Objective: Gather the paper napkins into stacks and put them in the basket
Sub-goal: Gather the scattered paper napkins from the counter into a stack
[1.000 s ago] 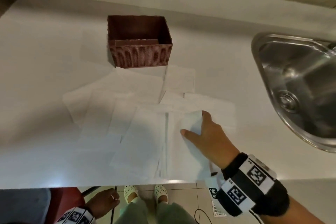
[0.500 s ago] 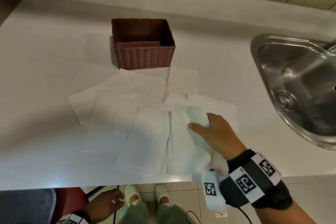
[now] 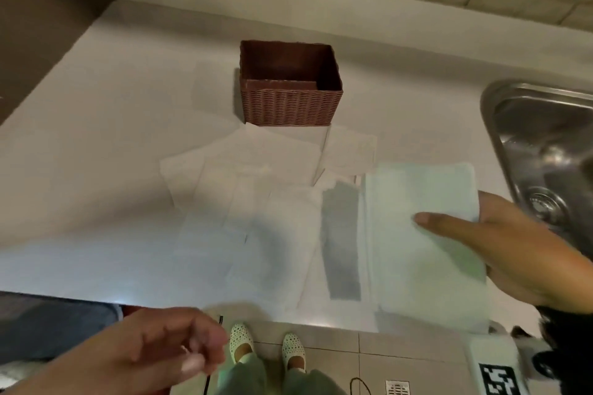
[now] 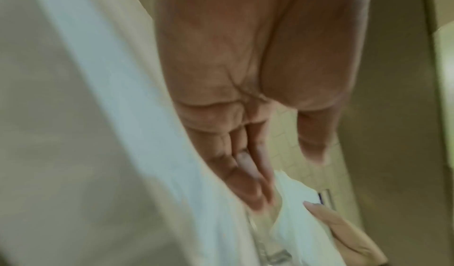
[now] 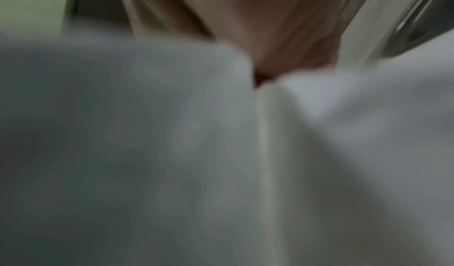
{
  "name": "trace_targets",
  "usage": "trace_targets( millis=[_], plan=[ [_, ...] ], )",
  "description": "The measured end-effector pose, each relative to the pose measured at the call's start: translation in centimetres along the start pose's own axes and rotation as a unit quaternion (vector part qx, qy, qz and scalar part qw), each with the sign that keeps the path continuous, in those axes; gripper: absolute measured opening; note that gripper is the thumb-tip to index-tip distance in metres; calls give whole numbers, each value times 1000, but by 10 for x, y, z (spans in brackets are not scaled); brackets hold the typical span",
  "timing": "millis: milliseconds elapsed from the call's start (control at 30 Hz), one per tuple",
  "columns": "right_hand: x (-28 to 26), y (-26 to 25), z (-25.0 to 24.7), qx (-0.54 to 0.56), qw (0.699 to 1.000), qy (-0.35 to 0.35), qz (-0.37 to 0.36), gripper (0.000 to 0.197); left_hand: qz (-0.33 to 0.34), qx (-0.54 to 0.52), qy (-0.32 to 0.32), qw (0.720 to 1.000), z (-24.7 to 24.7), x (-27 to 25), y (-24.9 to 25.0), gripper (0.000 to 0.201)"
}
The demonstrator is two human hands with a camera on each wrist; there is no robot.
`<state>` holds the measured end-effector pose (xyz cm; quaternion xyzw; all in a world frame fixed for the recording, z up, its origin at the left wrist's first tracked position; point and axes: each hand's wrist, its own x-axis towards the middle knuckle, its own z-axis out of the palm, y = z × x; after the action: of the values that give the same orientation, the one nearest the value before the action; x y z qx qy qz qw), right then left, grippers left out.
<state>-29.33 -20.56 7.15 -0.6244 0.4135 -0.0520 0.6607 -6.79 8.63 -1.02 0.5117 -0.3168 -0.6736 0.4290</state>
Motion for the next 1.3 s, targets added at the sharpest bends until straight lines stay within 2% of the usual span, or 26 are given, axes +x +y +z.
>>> trace_targets(
  millis=[33,100,133,233,300,333,367,467,600,633,733,767,866,933,1033,1066,1133,1200,1300],
  plan=[
    [-2,-10,1,5,1000,-20,-13,54,19,-19,32,999,1,9,13,54],
    [-3,-31,11,20,997,-72,-37,32,78,-64,64,993,6,26,30,67],
    [-2,-40,19,27,993,-101,-47,27,97,-111,75,986,12,37,36,74],
    [4,-57,57,12,983,-174,-58,39,127,-275,17,953,27,67,50,81],
    [15,-51,84,-46,981,-172,-73,40,149,-358,16,921,41,73,62,74],
    [20,-45,96,-90,980,-156,-88,41,166,-371,42,913,39,70,63,71],
    [25,-40,107,-134,976,-141,-103,44,155,-398,49,903,40,70,62,71],
    [33,-31,123,-208,962,-123,-126,58,168,-454,1,875,38,76,48,75],
    [35,-22,132,-238,956,-127,-115,74,143,-468,43,871,32,73,30,70],
    [34,-19,137,-273,943,-137,-129,75,140,-467,55,872,28,71,26,68],
    [26,-11,151,-423,874,-169,-172,76,173,-435,100,878,25,64,23,69],
    [26,-11,150,-437,866,-169,-175,77,185,-436,94,876,25,61,21,70],
    [44,-21,121,-381,907,-113,-140,70,175,-451,64,873,30,52,11,69],
    [66,-24,93,-412,902,-72,-107,57,195,-463,49,863,26,40,-1,74],
    [89,-14,74,-538,838,-80,-55,39,201,-460,79,861,20,23,-12,81],
    [93,-8,75,-568,816,-95,-46,39,203,-461,89,859,19,18,-14,81],
    [95,1,84,-602,789,-112,-39,55,199,-473,106,852,16,12,-20,82],
    [95,6,92,-617,778,-106,-48,70,199,-485,117,843,14,7,-24,85],
    [96,11,98,-604,789,-101,-48,76,204,-472,142,846,15,0,-25,85]
  ],
)
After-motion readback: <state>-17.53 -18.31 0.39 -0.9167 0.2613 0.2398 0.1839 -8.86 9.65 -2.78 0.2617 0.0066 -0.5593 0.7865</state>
